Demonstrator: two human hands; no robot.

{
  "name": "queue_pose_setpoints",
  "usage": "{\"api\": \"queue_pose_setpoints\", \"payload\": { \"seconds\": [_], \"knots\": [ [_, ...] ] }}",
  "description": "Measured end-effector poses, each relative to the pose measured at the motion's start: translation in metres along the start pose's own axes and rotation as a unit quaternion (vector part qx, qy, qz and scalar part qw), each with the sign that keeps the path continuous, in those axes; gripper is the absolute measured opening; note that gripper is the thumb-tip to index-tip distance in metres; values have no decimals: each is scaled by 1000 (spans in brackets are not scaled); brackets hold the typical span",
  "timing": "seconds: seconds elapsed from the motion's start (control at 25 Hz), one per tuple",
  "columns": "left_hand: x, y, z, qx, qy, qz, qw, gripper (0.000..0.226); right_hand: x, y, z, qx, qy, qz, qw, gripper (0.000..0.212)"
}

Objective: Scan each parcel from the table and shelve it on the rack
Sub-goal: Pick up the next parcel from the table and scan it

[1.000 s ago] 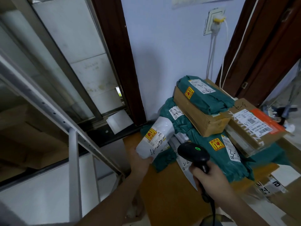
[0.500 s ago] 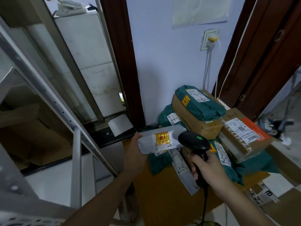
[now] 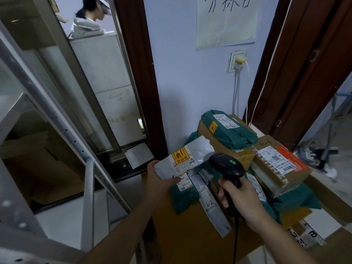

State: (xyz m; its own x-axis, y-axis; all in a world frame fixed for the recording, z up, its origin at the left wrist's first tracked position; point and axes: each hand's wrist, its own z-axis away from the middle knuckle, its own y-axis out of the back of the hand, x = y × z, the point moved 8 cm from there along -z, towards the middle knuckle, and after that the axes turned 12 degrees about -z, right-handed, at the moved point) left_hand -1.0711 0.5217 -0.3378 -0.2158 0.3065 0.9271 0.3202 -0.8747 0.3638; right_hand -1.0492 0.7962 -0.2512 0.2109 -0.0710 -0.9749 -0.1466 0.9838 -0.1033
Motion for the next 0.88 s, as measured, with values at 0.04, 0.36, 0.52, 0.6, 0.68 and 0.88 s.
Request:
{"api": "queue_pose_setpoints", "payload": {
  "seconds": [0.04,0.36,0.52,0.6,0.68,0.88],
  "knots": [
    [3,-1,1,-2,14,28,999,86,-1,0,1,-4,0,0,1000,20],
    [-19,-13,-4,7,193,295,936,42,1,-6,7,-22,2,-7,1000,19],
    [-35,-17,-5,14,267,329,906,47,2,-11,10,-27,0,-9,1000,17],
    [-42,-17,-6,26,281,332,900,42,3,-13,12,-31,-1,-8,999,16],
    [-46,-14,-7,34,273,349,896,56,5,-15,15,-36,-2,-6,999,16],
    [-28,-4,-7,40,198,379,903,59,3,-18,18,-42,2,0,999,17]
  ]
}}
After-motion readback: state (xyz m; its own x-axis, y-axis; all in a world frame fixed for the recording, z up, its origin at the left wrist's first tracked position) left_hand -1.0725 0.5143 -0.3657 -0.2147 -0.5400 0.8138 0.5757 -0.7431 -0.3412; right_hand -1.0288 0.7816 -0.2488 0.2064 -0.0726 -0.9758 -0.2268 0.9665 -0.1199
